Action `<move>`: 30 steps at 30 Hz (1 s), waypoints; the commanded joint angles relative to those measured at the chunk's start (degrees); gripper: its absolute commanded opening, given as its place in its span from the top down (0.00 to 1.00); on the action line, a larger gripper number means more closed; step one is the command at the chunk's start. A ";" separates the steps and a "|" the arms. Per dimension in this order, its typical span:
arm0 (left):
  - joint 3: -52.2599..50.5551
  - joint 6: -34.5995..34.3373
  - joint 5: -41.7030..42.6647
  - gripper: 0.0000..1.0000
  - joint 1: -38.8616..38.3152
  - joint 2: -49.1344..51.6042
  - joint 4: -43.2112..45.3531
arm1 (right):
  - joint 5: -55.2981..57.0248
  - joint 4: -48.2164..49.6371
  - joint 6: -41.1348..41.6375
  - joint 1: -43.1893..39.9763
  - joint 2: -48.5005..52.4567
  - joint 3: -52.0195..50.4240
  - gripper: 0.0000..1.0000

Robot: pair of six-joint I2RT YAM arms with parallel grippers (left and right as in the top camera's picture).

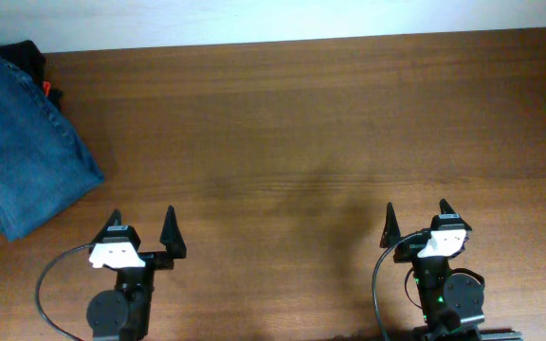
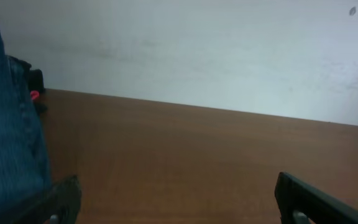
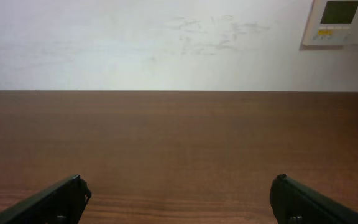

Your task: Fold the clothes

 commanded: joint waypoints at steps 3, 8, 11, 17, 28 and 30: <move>-2.12 -0.07 0.79 0.01 -0.11 -2.97 -1.49 | -0.31 -0.50 0.07 -0.28 -0.55 -0.26 0.01; -2.12 2.21 0.76 0.01 -0.11 -6.36 -7.58 | -0.33 -0.50 0.07 -0.28 -0.55 -0.26 0.01; -2.12 4.48 0.37 0.01 -0.11 -8.66 -10.16 | -0.31 -0.50 0.07 -0.28 -0.55 -0.26 0.01; -2.12 7.91 0.28 0.01 -0.07 -9.77 -10.27 | -0.31 -0.50 0.07 -0.28 -0.55 -0.26 0.01; -2.12 15.02 -0.90 0.01 -0.07 -9.77 -10.45 | -0.31 -0.50 0.07 -0.28 -0.55 -0.26 0.01; -2.12 14.99 -0.70 0.01 -0.07 -9.77 -10.38 | -0.31 -0.50 0.07 -0.28 -0.55 -0.26 0.01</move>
